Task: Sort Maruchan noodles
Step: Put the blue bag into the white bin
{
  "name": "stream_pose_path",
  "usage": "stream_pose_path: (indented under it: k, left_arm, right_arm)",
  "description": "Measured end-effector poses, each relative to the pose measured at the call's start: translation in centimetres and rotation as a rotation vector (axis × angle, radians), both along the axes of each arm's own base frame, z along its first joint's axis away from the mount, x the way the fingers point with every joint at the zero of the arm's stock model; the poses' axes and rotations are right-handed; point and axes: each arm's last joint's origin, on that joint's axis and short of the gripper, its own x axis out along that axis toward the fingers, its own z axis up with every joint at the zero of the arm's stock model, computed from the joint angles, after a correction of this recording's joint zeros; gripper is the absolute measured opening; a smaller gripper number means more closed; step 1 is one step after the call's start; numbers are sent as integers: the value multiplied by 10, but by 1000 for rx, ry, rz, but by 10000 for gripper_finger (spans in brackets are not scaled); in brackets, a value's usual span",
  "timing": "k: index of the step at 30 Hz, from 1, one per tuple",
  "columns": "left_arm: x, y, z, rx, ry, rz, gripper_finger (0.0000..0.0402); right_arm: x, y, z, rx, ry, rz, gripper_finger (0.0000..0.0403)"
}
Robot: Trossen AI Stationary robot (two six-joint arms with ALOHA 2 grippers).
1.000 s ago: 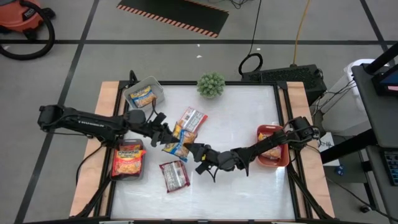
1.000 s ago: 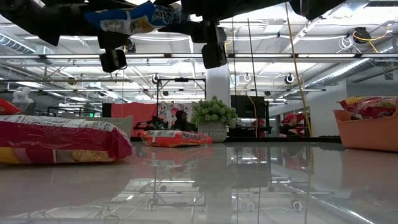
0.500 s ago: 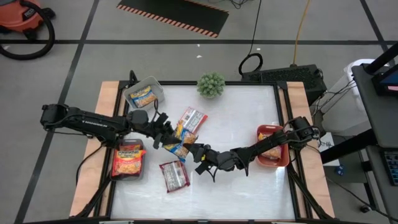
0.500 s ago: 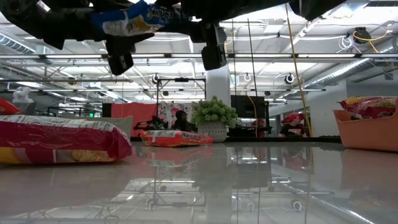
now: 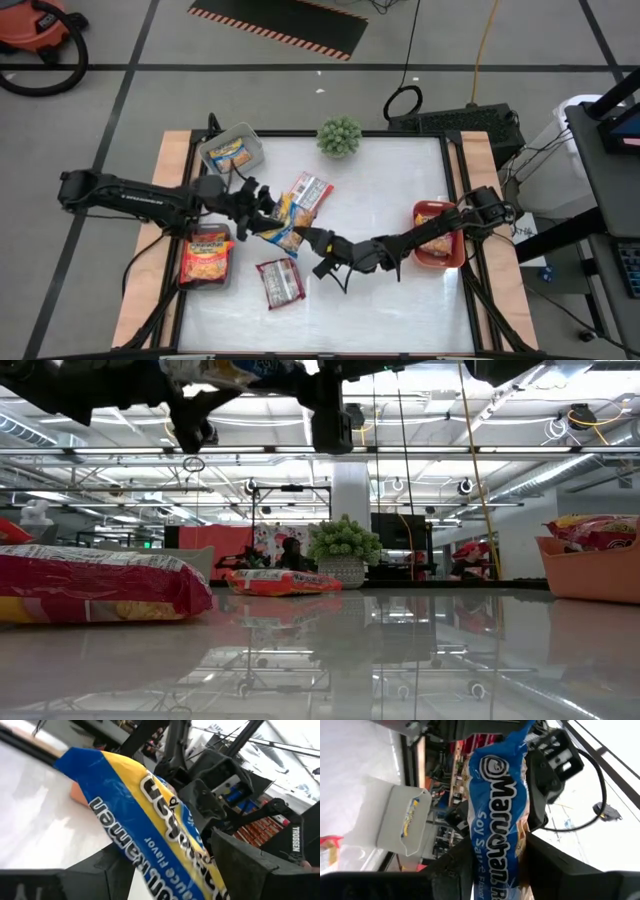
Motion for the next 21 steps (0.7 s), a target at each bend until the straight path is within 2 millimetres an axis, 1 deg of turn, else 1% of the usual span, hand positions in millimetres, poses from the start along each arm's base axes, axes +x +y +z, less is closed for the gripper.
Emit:
stream_pose_path:
  k: [3, 7, 11, 12, 16, 21]
  left_arm:
    - [-7, 0, 3, 82, -15, 14, 253]
    - [-14, 1, 6, 242, -36, 26, 254]
    - [-18, 0, 10, 363, -96, 34, 254]
    - [-20, 0, 14, 404, -134, 37, 254]
    - [-24, 1, 20, 398, -172, 52, 253]
    - [-28, 4, 27, 277, -179, 66, 253]
  right_arm:
    - [1, -2, 0, 29, -12, -6, 132]
    - [2, -7, 0, 67, -26, -11, 132]
    - [4, -12, 0, 120, -55, -5, 133]
    - [4, -13, -1, 152, -66, -10, 132]
    - [4, -13, -3, 205, -77, -3, 131]
    - [4, -13, -6, 206, -63, 7, 131]
